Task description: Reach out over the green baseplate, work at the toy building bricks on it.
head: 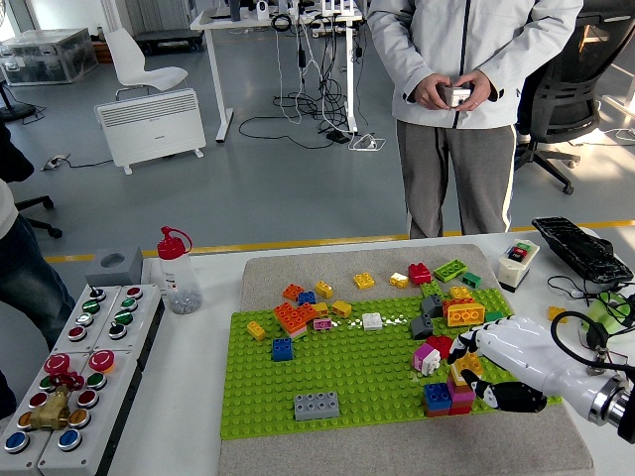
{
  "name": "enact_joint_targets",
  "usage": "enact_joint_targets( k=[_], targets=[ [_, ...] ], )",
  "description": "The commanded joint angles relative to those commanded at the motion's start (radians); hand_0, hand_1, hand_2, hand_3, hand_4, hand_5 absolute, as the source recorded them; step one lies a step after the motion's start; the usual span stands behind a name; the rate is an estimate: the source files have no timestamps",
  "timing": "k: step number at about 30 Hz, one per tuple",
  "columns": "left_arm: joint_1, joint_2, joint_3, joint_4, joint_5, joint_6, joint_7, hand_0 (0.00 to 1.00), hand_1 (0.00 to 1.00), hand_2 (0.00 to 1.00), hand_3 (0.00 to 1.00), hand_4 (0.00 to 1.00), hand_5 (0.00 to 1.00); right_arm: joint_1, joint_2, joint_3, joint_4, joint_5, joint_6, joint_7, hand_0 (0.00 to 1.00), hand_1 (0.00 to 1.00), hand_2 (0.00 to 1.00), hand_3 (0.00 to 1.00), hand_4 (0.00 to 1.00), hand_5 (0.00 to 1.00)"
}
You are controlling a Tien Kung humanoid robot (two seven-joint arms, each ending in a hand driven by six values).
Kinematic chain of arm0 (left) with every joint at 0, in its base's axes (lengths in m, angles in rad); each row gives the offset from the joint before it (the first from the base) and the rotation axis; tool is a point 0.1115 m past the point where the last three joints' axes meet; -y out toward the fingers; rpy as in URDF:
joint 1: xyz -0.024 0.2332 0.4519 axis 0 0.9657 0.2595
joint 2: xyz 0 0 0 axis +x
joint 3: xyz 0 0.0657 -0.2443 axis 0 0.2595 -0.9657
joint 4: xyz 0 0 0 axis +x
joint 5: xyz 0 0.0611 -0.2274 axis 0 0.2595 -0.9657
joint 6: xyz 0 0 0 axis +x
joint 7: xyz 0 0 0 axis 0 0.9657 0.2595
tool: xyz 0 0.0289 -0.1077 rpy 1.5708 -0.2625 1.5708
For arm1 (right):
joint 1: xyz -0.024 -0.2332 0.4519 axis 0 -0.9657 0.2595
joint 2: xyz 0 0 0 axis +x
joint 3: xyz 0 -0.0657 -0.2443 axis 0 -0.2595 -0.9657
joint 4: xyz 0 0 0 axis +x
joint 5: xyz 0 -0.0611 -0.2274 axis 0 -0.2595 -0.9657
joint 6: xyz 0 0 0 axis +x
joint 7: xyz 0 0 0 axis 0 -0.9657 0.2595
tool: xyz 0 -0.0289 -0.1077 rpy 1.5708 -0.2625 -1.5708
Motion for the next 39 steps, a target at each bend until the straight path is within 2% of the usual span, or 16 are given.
enact_joint_targets(
  k=[39],
  targets=[
    [0.0,0.0,0.004,0.0,-0.003,-0.002,0.0,0.68,0.696,0.675,0.613,0.355,0.998,0.026,0.006,-0.046,-0.03,-0.016,0.016,-0.014,0.561,0.631,0.618,0.587,0.417,0.194]
  ],
)
